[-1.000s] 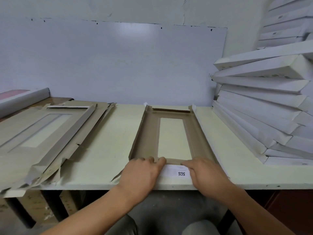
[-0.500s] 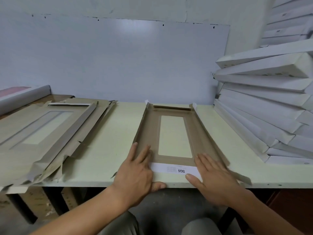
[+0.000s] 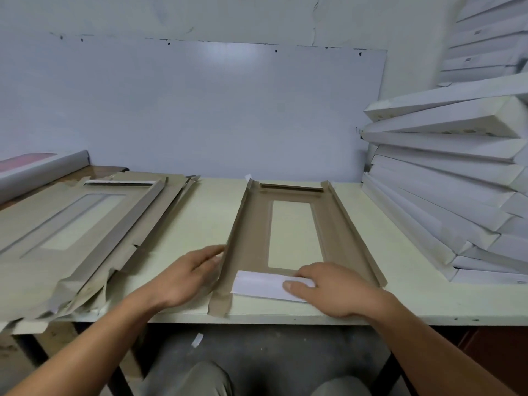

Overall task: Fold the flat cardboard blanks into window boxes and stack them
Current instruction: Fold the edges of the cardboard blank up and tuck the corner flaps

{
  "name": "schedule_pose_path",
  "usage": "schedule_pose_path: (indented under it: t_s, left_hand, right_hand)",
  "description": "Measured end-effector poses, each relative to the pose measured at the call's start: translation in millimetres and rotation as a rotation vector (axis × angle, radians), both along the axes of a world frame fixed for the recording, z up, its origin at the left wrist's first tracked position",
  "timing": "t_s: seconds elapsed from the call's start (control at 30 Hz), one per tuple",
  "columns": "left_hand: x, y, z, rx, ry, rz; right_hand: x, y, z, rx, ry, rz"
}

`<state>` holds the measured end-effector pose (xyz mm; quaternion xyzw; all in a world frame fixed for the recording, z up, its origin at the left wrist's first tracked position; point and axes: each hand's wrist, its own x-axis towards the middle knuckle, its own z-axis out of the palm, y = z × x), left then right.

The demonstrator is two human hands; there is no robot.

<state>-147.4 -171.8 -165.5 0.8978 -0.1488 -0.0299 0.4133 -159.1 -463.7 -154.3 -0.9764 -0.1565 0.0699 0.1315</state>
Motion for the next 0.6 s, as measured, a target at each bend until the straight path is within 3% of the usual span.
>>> schedule_pose_path:
  t_s: [0.13,0.4,0.6]
  left_hand:
    - [3.7,-9.1,-2.4,0.146,0.005,-0.212]
    - [14.9,-1.9,8.2,0.199,0.11,-0.431]
    - [18.9,6.8,1.9,0.051,0.199,-0.466]
  right_hand:
    - [-10.0,25.0,-0.6,-0.116,-0.017,0.18]
    - [-53.0,28.2,-26.5,-0.12,-0.124,0.398]
    - [-65.0,14.1,-42.8,0.021,-0.191,0.41]
